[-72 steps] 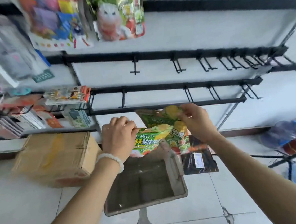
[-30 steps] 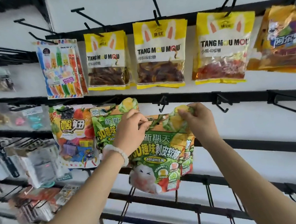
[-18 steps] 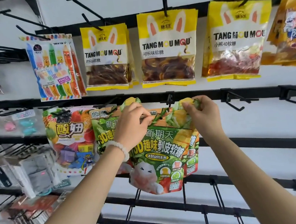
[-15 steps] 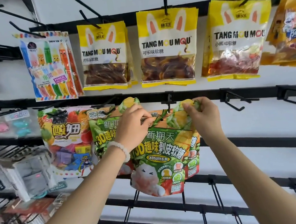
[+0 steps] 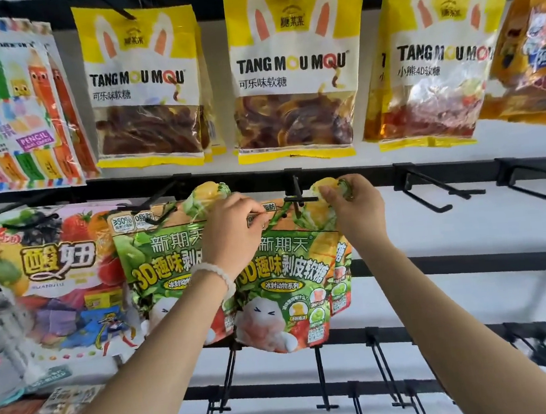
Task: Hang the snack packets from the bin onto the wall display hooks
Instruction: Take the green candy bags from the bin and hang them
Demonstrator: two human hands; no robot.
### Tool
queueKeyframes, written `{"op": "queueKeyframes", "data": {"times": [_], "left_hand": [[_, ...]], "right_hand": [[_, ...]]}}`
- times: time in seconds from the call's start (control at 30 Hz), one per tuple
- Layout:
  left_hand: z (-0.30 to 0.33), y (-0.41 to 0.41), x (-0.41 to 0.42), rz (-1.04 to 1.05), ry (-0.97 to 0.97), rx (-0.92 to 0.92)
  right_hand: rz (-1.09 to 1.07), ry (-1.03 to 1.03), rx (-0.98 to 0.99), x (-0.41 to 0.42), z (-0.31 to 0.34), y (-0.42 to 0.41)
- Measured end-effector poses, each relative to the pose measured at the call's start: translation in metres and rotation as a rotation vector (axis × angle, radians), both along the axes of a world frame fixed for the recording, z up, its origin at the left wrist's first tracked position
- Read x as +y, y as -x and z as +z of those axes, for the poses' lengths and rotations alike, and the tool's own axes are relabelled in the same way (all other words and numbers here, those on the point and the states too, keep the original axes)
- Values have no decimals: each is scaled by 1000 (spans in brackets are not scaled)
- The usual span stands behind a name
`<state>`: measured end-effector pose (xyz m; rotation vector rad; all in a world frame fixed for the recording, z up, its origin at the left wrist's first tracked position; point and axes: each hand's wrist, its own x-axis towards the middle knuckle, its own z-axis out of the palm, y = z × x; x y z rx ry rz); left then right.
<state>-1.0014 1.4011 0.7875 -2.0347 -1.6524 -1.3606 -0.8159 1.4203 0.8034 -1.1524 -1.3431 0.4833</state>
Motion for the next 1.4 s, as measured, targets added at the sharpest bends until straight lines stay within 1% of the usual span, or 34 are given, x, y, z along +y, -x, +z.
{"op": "queueKeyframes", "data": {"times": [0.1, 0.17, 0.27, 0.33, 0.47, 0.57, 0.7, 0.87, 0.97, 1.03, 1.17, 1.4], "left_hand": [[0, -1, 2, 4, -6, 5], [-3, -1, -2, 2, -8, 2], [-11, -2, -8, 8, -44, 35], [-15, -4, -13, 1, -48, 16], [-14, -8, -22, 9, -76, -4], [-8, -12, -35, -20, -49, 14], [2, -17, -59, -68, -37, 23], [18, -19, -83, -47, -19, 31], [26, -19, -90, -44, -20, 17], [32, -20, -94, -37, -6, 11], [41, -21, -94, -37, 88, -7], [40, -16, -81, -54, 93, -54]], "right_hand": [[-20, -17, 17, 6, -4, 1], [-35, -74, 18, 3, -10, 0], [-36, -157, -23, -6, -21, -2], [-19, -172, -72, -12, -30, -3], [45, -141, -216, -21, -40, -8], [72, -92, -227, -32, -38, -14], [63, -99, -250, -49, -26, -18], [23, -119, -293, -71, -10, -22], [0, -152, -293, -81, 1, -23], [22, -117, -260, -85, 8, -22], [56, -51, -224, -84, 17, -21], [67, -30, -186, -73, 19, -15]]}}
